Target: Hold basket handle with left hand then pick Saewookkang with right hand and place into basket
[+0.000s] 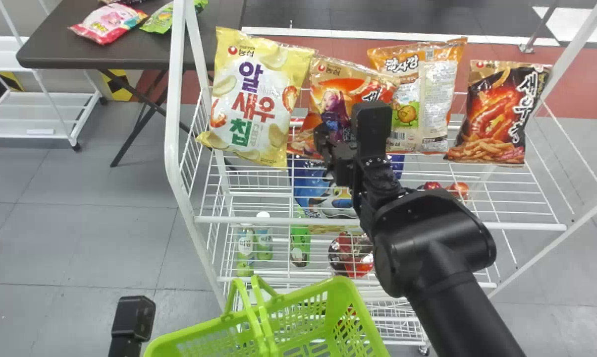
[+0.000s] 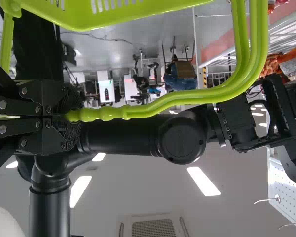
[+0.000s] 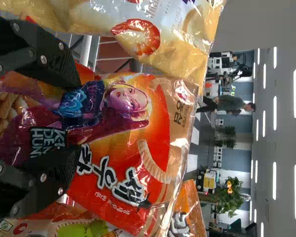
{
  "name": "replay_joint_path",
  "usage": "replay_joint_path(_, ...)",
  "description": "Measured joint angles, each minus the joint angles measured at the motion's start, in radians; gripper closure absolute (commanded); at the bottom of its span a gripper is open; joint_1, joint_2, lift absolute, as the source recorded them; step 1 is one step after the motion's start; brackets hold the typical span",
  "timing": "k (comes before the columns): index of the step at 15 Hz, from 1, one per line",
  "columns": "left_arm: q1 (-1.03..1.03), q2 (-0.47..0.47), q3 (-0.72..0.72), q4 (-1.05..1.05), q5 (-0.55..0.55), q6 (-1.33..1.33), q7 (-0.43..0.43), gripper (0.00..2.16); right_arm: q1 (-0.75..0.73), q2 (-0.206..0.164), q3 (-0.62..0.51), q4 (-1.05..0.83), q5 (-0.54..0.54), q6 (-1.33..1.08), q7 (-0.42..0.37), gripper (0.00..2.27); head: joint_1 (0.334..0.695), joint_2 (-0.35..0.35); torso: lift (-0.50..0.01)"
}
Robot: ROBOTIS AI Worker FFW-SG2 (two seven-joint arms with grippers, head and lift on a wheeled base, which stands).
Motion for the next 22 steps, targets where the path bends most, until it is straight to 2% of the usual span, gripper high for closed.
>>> replay_joint_path(7,-0.027,0.001,0.004,0.033,0.003,0.0,-0.001,2.15,0.034,0.0,-0.002,-0.044,0.027,-0.006,0.015,2.25,0.695,-0.036,-0.014)
replay_joint_path(14,-0.028,0.002,0.008,0.035,0.006,0.0,-0.002,2.15,0.18,0.0,0.039,-0.332,0.154,0.121,0.031,2.25,0.695,-0.009,-0.014)
replay_joint_path(18,-0.027,0.002,0.008,0.034,0.008,0.0,-0.001,2.15,0.276,-0.003,0.052,-0.551,0.203,0.35,0.062,2.25,0.695,-0.011,-0.014)
replay_joint_path(22,-0.03,0.002,0.005,0.034,0.008,0.0,0.005,2.15,0.376,-0.033,0.037,-0.817,0.205,0.708,0.077,2.24,0.695,-0.076,-0.014)
